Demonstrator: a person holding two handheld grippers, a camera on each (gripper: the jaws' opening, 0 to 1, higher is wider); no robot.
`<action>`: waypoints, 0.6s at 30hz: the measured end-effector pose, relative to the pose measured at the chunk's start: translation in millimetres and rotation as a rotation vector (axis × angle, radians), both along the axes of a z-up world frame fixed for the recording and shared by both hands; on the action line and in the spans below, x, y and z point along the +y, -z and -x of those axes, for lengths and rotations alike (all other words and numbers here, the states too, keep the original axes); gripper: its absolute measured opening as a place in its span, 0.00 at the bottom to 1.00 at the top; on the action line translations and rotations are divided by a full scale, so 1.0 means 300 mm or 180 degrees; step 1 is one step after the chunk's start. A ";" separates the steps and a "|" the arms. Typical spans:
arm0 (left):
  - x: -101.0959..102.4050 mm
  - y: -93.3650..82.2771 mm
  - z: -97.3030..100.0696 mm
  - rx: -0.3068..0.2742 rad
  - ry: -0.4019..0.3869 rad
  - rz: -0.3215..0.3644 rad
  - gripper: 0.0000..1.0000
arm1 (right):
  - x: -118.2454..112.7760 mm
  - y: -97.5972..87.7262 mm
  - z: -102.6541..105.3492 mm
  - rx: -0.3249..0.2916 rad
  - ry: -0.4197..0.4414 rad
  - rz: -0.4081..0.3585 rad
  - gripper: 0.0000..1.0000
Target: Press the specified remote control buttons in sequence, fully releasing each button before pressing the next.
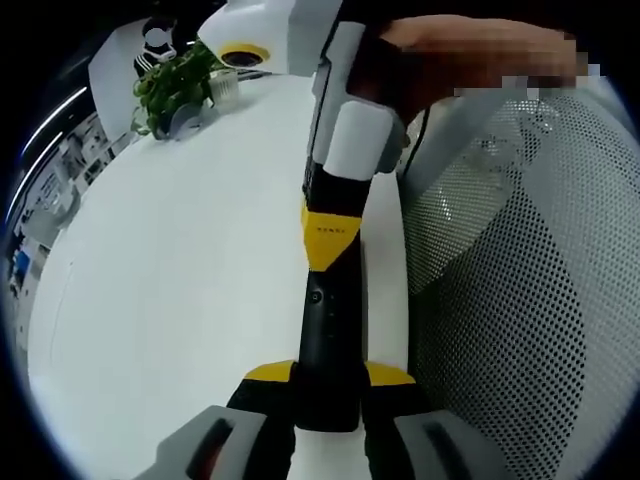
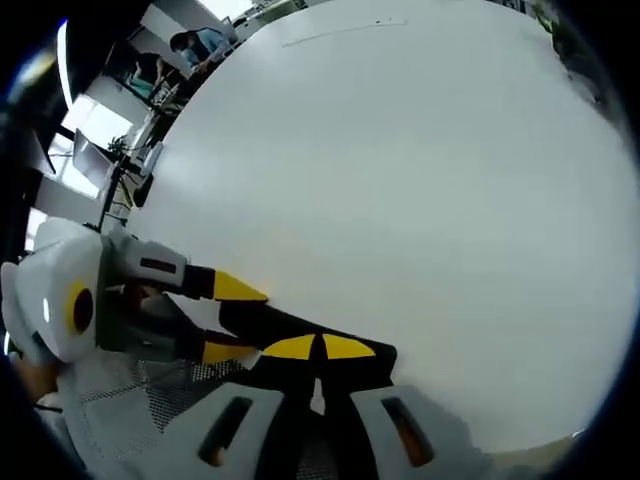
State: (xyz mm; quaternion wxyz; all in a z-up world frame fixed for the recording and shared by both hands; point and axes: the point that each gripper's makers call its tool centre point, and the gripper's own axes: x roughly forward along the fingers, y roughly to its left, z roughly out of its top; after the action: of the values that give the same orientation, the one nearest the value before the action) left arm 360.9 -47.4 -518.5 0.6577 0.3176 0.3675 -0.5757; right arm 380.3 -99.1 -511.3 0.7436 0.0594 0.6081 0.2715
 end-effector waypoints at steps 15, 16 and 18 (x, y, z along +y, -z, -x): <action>0.000 -0.001 -0.002 0.0001 0.0015 -0.0005 0.24 | -0.004 0.012 0.001 -0.0081 -0.0018 0.0043 0.00; 0.000 -0.001 -0.002 0.0001 0.0012 -0.0005 0.24 | -0.005 0.011 0.002 -0.0064 0.0017 0.0013 0.00; 0.000 -0.001 -0.002 -0.0003 0.0009 -0.0007 0.24 | -0.006 0.011 -0.001 0.0003 0.0076 -0.0043 0.00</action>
State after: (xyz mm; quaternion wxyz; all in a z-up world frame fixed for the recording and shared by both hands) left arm 361.4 -47.4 -518.2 0.6567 0.3191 0.3673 -0.5762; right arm 380.5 -101.1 -514.7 0.7461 0.0717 0.6058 0.2667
